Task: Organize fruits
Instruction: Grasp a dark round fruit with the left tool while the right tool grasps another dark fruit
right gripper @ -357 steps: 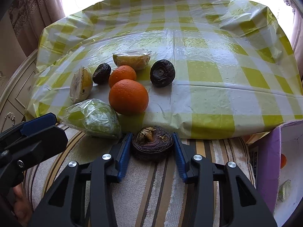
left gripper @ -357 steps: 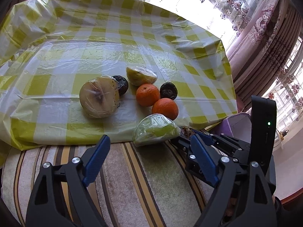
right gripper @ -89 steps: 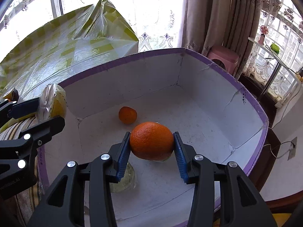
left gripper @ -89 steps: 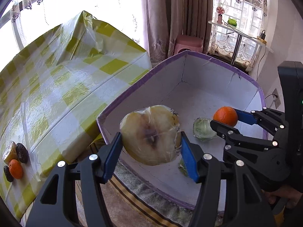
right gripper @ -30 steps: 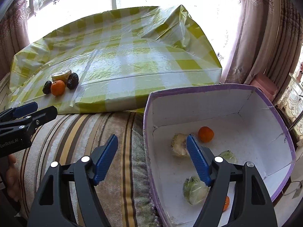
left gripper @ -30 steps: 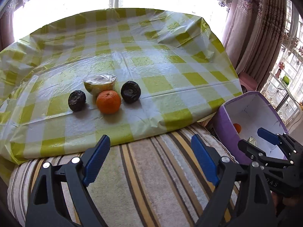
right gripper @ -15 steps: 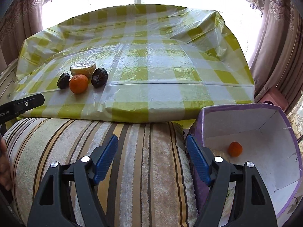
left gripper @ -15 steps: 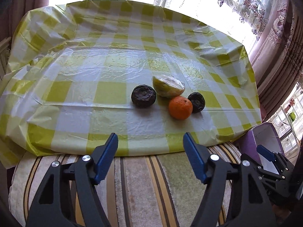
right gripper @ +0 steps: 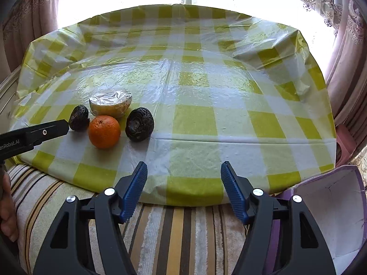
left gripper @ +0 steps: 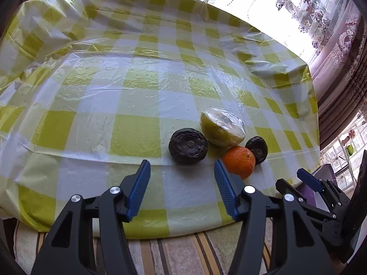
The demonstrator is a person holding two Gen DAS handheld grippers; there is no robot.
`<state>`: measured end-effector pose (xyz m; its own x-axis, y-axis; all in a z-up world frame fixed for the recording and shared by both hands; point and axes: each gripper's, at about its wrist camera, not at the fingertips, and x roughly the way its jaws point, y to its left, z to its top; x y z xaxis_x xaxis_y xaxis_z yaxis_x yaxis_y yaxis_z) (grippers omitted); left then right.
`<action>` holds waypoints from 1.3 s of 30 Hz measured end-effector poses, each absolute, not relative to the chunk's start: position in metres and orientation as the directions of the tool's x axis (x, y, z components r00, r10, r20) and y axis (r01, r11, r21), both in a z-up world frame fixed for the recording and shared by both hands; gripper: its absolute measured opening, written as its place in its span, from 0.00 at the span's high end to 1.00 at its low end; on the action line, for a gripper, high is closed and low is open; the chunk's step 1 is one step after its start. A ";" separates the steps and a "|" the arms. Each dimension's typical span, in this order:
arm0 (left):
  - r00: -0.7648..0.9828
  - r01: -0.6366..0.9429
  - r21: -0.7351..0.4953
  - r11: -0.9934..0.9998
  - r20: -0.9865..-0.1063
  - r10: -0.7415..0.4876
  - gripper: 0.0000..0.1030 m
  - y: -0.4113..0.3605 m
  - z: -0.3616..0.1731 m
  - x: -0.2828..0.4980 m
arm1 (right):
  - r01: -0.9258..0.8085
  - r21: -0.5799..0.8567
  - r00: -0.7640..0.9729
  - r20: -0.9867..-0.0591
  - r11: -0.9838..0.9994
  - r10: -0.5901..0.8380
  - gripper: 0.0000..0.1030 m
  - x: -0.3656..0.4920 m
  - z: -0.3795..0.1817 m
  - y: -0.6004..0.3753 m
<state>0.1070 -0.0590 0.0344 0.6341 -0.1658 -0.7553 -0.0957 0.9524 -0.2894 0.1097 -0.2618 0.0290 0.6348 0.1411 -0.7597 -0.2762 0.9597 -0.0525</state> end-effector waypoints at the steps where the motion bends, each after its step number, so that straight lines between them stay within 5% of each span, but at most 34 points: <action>1: 0.632 -0.096 -0.292 0.951 -0.756 -0.169 0.44 -0.058 0.033 0.111 | -0.282 -0.057 0.634 -0.760 0.958 0.142 0.38 0.113 0.029 -0.257; 17: 0.613 -0.062 -0.296 0.953 -0.765 -0.198 0.46 -0.060 0.023 0.135 | -0.365 -0.077 0.623 -0.761 0.928 0.182 0.44 0.136 0.025 -0.220; 26: 0.619 -0.028 -0.277 0.961 -0.760 -0.201 0.59 -0.065 0.022 0.134 | -0.363 -0.089 0.626 -0.760 0.928 0.172 0.44 0.146 0.023 -0.212; 35: 0.634 -0.032 -0.264 0.964 -0.751 -0.185 0.60 -0.065 0.022 0.130 | -0.384 -0.095 0.624 -0.760 0.919 0.182 0.66 0.149 0.019 -0.204; 39: 0.644 -0.059 -0.255 0.965 -0.749 -0.158 0.60 -0.061 0.023 0.128 | -0.381 -0.090 0.628 -0.756 0.920 0.186 0.66 0.148 0.018 -0.204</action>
<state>0.1276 -0.0612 0.0227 0.6437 -0.1582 -0.7488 -0.0592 0.9652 -0.2549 0.1481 -0.2044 0.0183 0.6281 0.1858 -0.7557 -0.3805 0.9204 -0.0900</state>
